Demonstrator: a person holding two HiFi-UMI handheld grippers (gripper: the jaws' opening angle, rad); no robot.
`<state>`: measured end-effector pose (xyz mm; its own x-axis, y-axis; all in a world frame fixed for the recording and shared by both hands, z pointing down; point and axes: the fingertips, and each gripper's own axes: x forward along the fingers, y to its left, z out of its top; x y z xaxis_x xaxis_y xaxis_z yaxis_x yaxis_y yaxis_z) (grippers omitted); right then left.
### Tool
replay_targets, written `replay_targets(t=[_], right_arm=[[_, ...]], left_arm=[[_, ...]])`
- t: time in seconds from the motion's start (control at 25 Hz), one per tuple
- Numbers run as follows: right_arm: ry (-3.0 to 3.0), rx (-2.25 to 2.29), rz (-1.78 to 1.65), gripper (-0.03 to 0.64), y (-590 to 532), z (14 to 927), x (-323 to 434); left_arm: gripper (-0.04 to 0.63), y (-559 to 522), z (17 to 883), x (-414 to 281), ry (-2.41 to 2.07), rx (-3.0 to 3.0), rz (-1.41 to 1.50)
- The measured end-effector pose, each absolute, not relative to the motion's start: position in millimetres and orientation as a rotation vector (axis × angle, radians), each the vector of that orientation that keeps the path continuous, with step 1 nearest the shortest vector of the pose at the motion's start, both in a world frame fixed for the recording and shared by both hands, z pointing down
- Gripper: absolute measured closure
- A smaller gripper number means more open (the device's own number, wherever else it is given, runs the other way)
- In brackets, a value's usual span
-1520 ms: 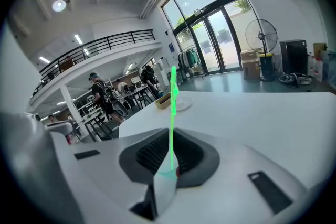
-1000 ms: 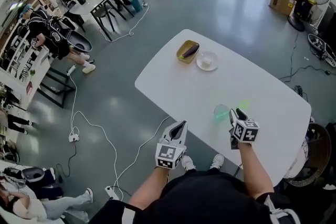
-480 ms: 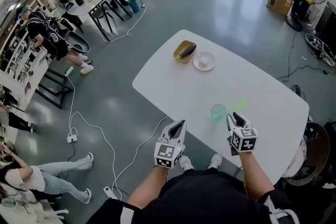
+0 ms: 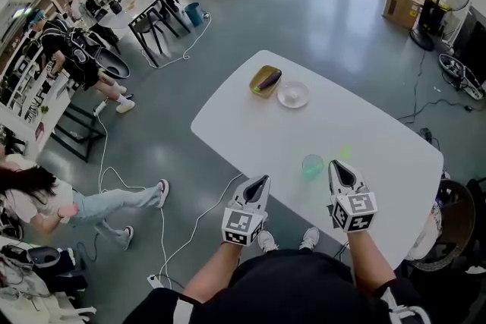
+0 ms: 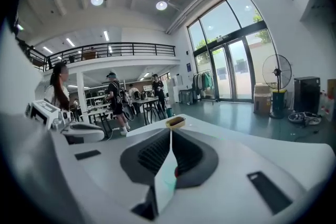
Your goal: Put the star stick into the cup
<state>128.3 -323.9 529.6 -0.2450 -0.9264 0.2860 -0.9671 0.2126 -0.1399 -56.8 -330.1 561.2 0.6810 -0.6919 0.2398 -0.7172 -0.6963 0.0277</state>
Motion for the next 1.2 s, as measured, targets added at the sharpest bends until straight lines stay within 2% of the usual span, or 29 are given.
replay_targets(t=[0.08,0.44,1.2], right_arm=[[-2.357,1.845,0.39,0.611,-324,515,126],[-2.37,1.852,0.183,0.614,-317,471,121],[-2.37,1.864,0.157,0.614,-317,470,138]], left_arm=[[0.595,-331,554,-54,-1.164,2.782,0.302],[0.595,-332,524,-51,-1.172,2.817,0.24],[0.595,-335,514,-36,-1.163,2.85,0.238]])
